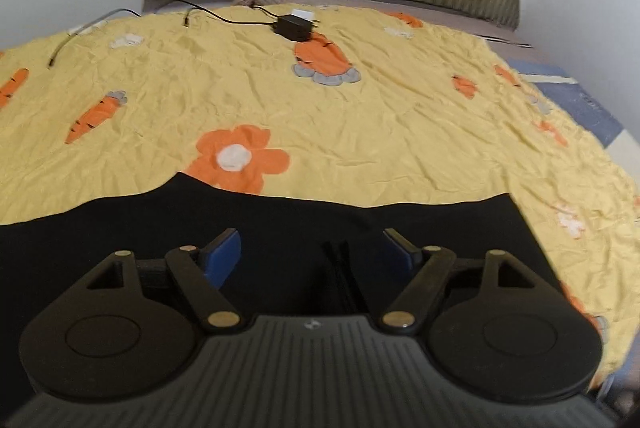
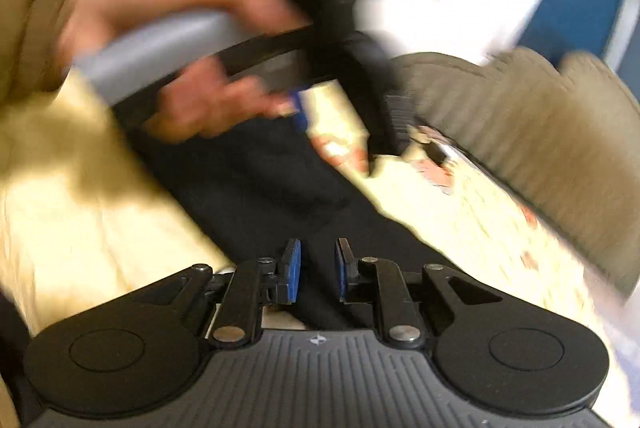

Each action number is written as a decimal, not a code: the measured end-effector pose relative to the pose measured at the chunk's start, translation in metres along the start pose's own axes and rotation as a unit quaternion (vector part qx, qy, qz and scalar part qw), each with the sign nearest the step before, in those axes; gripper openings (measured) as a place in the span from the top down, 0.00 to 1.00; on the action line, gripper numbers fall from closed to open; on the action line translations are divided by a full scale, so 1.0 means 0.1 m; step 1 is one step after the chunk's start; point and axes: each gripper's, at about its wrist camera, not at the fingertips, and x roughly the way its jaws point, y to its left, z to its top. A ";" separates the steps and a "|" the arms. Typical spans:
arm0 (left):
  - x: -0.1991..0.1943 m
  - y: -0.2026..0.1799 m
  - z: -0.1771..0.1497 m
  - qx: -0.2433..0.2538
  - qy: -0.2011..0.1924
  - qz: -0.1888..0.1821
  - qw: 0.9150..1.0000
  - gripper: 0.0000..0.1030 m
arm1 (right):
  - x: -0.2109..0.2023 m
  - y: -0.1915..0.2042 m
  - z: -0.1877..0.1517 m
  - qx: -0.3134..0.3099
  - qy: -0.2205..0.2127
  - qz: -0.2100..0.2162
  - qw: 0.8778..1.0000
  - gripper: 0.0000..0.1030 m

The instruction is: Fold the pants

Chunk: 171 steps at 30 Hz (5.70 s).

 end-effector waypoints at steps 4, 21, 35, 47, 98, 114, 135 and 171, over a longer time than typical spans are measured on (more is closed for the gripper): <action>0.04 -0.23 -0.03 0.006 0.007 -0.050 0.999 0.16 | 0.32 -0.31 -0.02 0.079 0.044 -0.062 0.994 0.83; -0.03 0.02 -0.33 0.037 -0.016 0.063 0.997 0.10 | 0.34 -0.12 -0.13 0.112 0.050 -0.034 0.992 0.83; -0.47 1.44 -0.81 -0.040 -0.012 0.255 0.966 0.04 | 1.77 -0.18 0.60 0.214 0.116 0.152 0.958 0.83; -0.31 1.82 -0.54 -0.035 -0.011 0.272 0.961 0.02 | 2.21 0.05 1.03 0.189 0.138 0.140 0.962 0.80; -2.04 2.92 -1.52 -0.212 -0.040 0.265 0.940 0.00 | 0.59 2.59 1.18 -0.229 -0.110 0.029 0.967 0.06; -2.04 3.06 -1.45 -0.217 -0.022 0.274 0.937 0.00 | 1.09 3.12 1.31 -0.357 -0.075 0.035 0.930 0.42; -1.90 3.04 -1.08 -0.203 -0.024 0.238 0.950 0.00 | 1.21 3.13 1.30 -0.320 -0.080 0.042 0.943 0.86; -0.92 3.35 -0.81 -0.399 0.023 -0.049 0.915 0.83 | 0.74 2.26 1.25 -0.061 -0.042 0.106 0.992 0.27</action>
